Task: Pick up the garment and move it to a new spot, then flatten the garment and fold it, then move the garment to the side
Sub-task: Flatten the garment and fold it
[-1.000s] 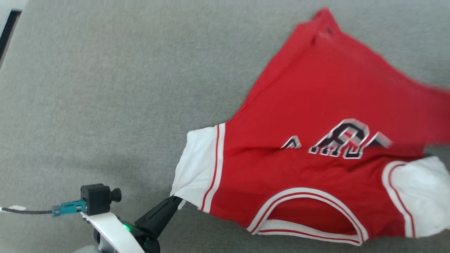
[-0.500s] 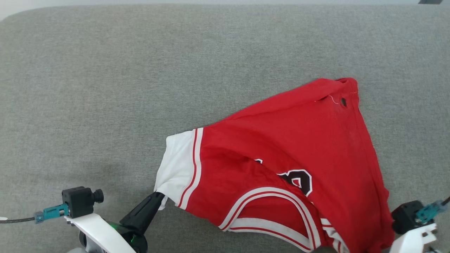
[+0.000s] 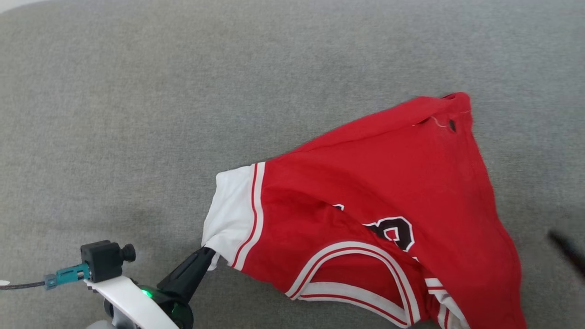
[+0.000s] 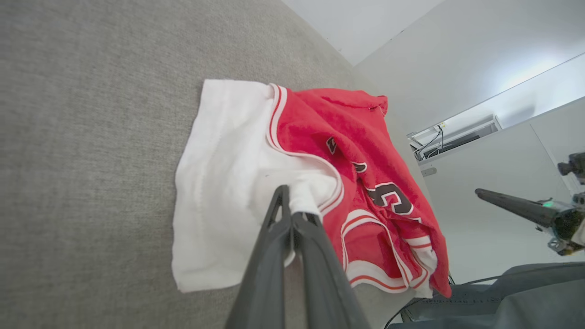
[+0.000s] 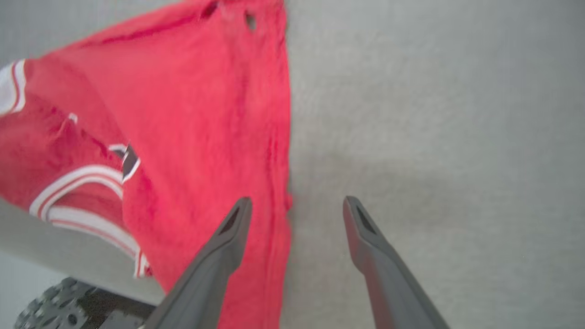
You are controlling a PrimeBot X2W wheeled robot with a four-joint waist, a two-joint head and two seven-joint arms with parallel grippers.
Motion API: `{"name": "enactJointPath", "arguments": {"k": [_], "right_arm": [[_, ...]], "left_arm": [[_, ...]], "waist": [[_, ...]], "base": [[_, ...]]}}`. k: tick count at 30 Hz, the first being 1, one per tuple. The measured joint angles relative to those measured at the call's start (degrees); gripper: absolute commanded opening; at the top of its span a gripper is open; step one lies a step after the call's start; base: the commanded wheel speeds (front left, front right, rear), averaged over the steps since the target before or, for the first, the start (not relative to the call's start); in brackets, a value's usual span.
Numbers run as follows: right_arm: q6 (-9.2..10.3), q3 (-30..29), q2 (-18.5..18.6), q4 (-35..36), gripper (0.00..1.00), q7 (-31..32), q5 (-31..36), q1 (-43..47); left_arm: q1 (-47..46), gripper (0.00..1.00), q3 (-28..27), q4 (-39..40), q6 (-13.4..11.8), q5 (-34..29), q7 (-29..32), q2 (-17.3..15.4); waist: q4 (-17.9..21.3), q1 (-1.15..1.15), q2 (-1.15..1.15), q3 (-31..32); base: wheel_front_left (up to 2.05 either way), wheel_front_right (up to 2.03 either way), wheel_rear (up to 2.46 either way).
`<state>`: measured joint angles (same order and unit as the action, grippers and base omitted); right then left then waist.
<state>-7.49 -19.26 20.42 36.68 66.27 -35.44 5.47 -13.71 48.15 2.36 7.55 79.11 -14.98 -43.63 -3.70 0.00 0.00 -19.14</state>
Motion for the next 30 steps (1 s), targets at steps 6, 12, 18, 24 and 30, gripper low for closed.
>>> {"name": "enactJointPath", "arguments": {"k": [6, 12, 18, 24, 30], "right_arm": [[0.0, 2.8, 2.6, -6.3, 1.0, -3.5, 4.5, -15.5], [0.01, 9.1, 2.2, -18.6, 1.0, -6.9, 7.9, -25.9], [0.0, 14.5, 1.8, -30.8, 1.0, -9.4, 10.7, -33.5], [-0.01, 18.0, 2.9, -37.3, 1.0, -9.8, 12.8, -36.7], [0.0, 20.0, 2.7, -40.2, 0.0, -9.8, 12.2, -38.0]], "left_arm": [[-2.7, 0.0, 1.1, 0.3, 0.0, -0.5, 0.0, 1.3], [-6.2, 0.0, 2.5, 0.2, 0.0, -0.6, 0.0, 2.4], [-7.8, 0.0, 3.4, -0.1, 0.0, -0.3, 0.0, 3.7], [-8.3, 0.0, 3.7, -0.4, 0.0, 0.0, 0.0, 4.7], [-9.3, 0.0, 4.5, -1.0, 0.0, 0.0, 0.0, 5.2]], "waist": [[-1.9, 0.0, 0.0, -2.8], [-4.1, 0.0, 0.0, -5.6], [-6.7, 0.0, 0.0, -8.1], [-8.2, 0.0, 0.0, -9.2], [-8.1, 0.0, 0.0, -9.0]], "base": [[0.0, 0.0, 0.0], [0.0, 0.0, 0.0], [0.0, 0.0, 0.0], [0.0, 0.0, 0.0], [0.0, 0.0, 0.0]]}}
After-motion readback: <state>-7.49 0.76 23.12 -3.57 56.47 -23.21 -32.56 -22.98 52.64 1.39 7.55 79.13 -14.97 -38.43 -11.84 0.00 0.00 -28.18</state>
